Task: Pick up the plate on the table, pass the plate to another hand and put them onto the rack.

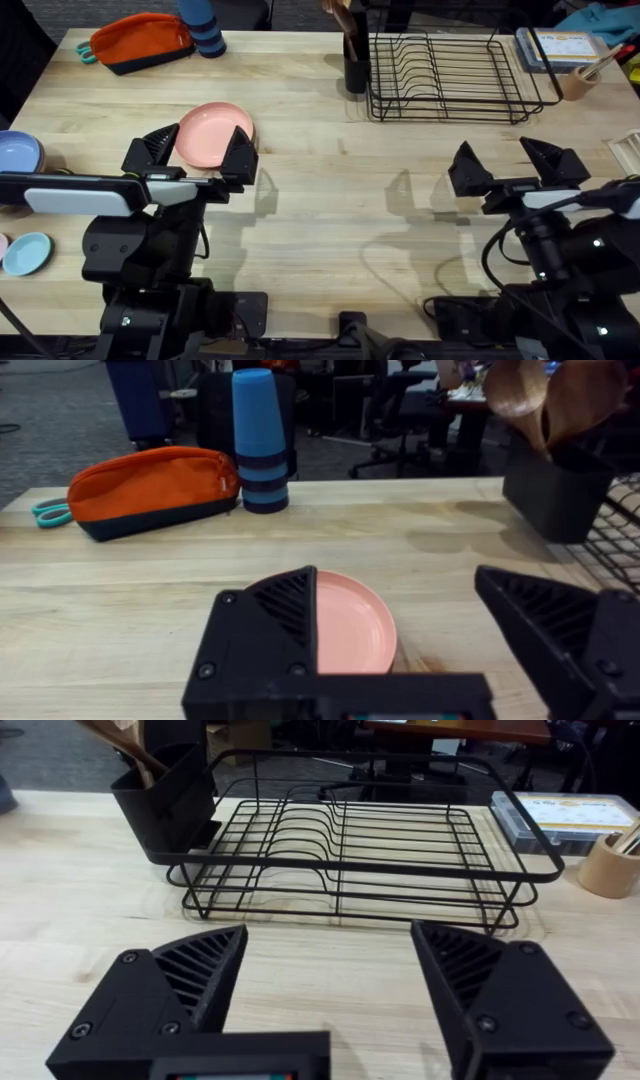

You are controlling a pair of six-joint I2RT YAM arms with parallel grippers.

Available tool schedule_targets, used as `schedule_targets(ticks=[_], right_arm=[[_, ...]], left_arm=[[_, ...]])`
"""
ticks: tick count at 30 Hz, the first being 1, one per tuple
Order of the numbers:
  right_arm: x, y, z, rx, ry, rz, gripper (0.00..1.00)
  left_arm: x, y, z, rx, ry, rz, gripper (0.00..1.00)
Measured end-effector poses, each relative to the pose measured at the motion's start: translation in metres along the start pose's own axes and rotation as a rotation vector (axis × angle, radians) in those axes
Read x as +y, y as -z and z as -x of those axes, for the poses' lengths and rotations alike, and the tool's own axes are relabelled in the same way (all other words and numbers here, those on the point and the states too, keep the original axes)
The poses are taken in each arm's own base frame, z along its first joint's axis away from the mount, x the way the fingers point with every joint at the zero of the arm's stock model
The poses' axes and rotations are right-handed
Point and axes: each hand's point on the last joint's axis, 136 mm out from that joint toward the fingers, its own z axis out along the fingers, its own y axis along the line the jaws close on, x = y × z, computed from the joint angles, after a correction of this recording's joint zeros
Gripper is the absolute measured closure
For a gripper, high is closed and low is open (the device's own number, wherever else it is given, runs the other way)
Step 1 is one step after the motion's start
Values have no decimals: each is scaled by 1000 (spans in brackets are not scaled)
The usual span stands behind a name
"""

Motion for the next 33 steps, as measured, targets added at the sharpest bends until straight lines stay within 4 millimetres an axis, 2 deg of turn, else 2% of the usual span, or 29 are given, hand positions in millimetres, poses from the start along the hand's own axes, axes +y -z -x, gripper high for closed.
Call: schedule_targets(ticks=[17, 20, 22, 24, 29, 30, 33], right_arm=[[1, 1, -2, 19, -9, 6, 5], [3, 15, -17, 182, -9, 15, 5], [3, 23, -21, 251, -8, 15, 5], [2, 29, -12, 278, -2, 11, 5], [1, 41, 33, 293, 14, 4, 5], [1, 43, 45, 354, 15, 5, 5], [1, 42, 56, 428, 14, 7, 5]], left_arm=[[0, 0, 0, 4, 0, 0, 8], [0, 7, 0, 86, 1, 1, 8], [0, 13, 11, 103, 1, 2, 8], [-1, 19, 25, 111, 1, 2, 8], [-1, 27, 61, 141, 1, 2, 8], [-1, 26, 76, 176, 2, 3, 8], [-2, 22, 95, 221, 2, 3, 8]])
